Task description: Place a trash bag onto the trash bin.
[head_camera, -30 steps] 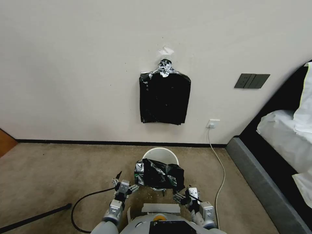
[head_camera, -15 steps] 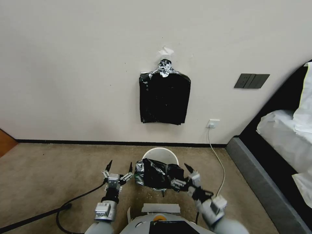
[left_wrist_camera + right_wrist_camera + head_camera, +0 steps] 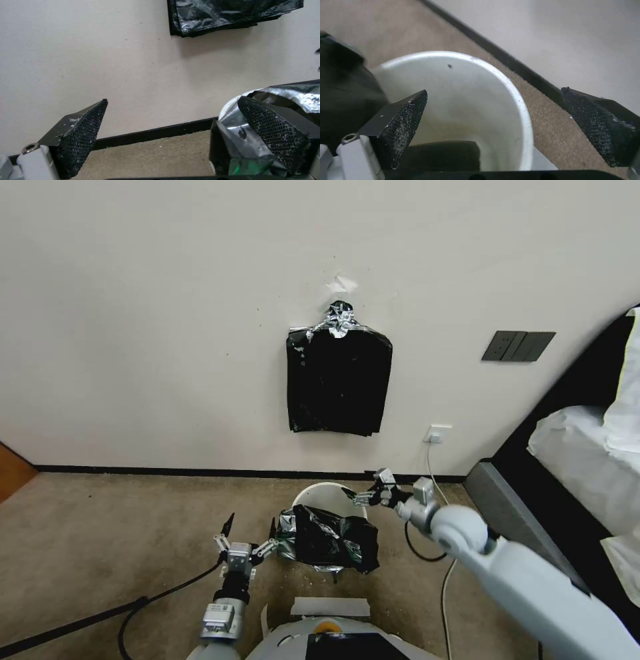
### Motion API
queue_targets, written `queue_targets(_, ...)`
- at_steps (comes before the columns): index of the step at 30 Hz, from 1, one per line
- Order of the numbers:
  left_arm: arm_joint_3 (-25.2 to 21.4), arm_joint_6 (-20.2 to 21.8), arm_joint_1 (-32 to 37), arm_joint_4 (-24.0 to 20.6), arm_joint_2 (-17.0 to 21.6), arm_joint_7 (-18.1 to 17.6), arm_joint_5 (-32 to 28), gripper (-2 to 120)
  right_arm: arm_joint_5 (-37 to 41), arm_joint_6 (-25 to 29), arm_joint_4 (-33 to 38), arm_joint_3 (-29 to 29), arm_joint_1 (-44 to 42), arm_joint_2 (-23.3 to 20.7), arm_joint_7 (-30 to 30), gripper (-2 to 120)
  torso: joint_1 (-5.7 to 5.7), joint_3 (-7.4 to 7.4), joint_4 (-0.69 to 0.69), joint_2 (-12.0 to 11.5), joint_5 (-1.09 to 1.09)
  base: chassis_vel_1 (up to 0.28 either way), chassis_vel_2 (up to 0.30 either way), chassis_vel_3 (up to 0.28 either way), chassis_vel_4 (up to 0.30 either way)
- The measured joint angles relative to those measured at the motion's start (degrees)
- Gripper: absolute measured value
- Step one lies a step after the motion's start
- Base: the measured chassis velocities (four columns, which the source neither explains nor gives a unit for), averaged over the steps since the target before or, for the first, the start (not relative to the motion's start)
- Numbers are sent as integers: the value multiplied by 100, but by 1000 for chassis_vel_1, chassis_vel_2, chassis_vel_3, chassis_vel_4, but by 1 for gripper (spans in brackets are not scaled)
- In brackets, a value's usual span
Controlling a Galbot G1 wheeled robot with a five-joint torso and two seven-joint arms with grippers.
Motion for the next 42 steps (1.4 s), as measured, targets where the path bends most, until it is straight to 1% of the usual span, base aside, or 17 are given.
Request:
queue_targets(6,-225,-27,128,-116,26,37,2,100,-248,178,-720,-626,648,242,-373,100,0,0,-6,0,1,0,0,0,0)
queue_targets(8,-350,-37,237,-189,36,52,-1,100,-443,350,-1172,-1077,990,405,-620,100,0,0,-6,0,-1,0,0,0,0)
queue_targets(11,-387,-49,291,-210,7,54,-3,100,-495,446,-1412,-1284,1166,503,-683,100,0,0,-5,0,1,0,0,0,0)
queue_targets(14,-388,-64,313,-214,-28,53,-3,100,-503,485,-1579,-1380,1254,582,-725,95,0,0,-5,0,-1,0,0,0,0)
queue_targets(17,-388,-69,343,-237,-99,43,-15,100,-500,542,-1788,-1446,1314,665,-790,82,0,0,-5,0,-1,0,0,0,0)
queue_targets(18,-388,-69,343,-237,-99,43,-15,100,-500,542,-1788,-1446,1314,665,-790,82,0,0,-5,0,-1,0,0,0,0)
queue_targets(20,-386,-71,365,-246,-112,41,-16,100,-510,596,-1881,-1499,1322,677,-888,70,0,0,-6,0,1,0,0,0,0)
queue_targets(22,-385,-71,367,-246,-112,41,-15,100,-513,616,-1895,-1519,1326,676,-910,68,0,0,-6,0,0,0,0,0,0)
queue_targets(24,-382,-98,355,-218,-118,40,43,100,-515,668,-1932,-1590,1348,677,-942,55,0,0,-6,0,0,0,0,0,0)
queue_targets(26,-375,-106,356,-216,-119,40,56,100,-513,678,-1943,-1604,1358,679,-945,53,0,0,-6,0,0,0,0,0,0)
queue_targets(28,-352,-113,373,-224,-119,38,73,100,-506,713,-1980,-1631,1384,691,-959,42,0,0,-5,0,0,0,0,0,0)
queue_targets(30,-348,-113,377,-229,-118,38,74,100,-501,722,-1985,-1639,1391,691,-963,39,0,0,-5,0,1,0,0,0,0)
queue_targets(32,-345,-113,378,-244,-118,32,74,100,-465,753,-1987,-1667,1405,687,-964,27,-1,-1,-5,0,0,0,0,0,0)
queue_targets(35,-345,-113,376,-255,-119,27,74,100,-426,773,-1986,-1676,1406,687,-964,20,-1,0,-6,0,0,0,0,0,0)
queue_targets(36,-344,-114,375,-257,-123,23,74,100,-409,783,-1984,-1676,1406,689,-963,12,0,-1,-5,0,0,0,0,0,0)
queue_targets(39,-339,-111,376,-258,-131,17,69,100,-377,792,-1977,-1677,1400,692,-963,6,0,-1,-5,0,0,0,0,0,0)
queue_targets(42,-339,-107,376,-262,-134,14,52,100,-337,795,-1960,-1675,1388,685,-946,6,0,-1,-5,0,0,0,0,0,0)
